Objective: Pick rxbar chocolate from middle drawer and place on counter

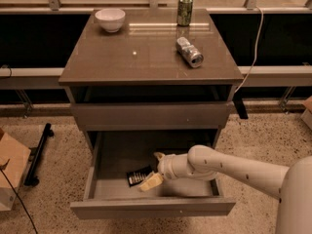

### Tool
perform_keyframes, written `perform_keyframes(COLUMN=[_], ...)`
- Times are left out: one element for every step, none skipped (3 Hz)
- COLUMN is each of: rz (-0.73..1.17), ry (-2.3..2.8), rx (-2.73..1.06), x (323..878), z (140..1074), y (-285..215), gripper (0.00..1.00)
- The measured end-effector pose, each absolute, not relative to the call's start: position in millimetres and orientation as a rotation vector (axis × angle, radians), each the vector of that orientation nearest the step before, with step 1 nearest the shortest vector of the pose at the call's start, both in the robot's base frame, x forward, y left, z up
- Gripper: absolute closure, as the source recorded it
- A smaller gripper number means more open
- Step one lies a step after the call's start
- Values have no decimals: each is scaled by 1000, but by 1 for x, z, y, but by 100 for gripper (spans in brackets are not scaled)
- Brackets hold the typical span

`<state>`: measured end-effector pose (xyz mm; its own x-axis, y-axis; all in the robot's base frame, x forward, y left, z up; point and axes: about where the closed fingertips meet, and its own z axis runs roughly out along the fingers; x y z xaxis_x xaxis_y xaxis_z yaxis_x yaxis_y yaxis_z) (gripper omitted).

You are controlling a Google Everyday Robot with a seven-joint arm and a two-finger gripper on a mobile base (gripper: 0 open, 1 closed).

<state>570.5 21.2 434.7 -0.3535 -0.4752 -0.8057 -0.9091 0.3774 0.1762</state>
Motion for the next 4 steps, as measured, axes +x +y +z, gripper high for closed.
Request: perform_keyframes(rz=[827, 857, 890, 934], ry=[1934, 1894, 1853, 1821], rx=[-1171, -1147, -1135, -1125], x=[577, 582, 586, 590], z=[422, 406, 395, 383], y=[34, 43, 52, 63], gripper=[0, 0, 0, 0])
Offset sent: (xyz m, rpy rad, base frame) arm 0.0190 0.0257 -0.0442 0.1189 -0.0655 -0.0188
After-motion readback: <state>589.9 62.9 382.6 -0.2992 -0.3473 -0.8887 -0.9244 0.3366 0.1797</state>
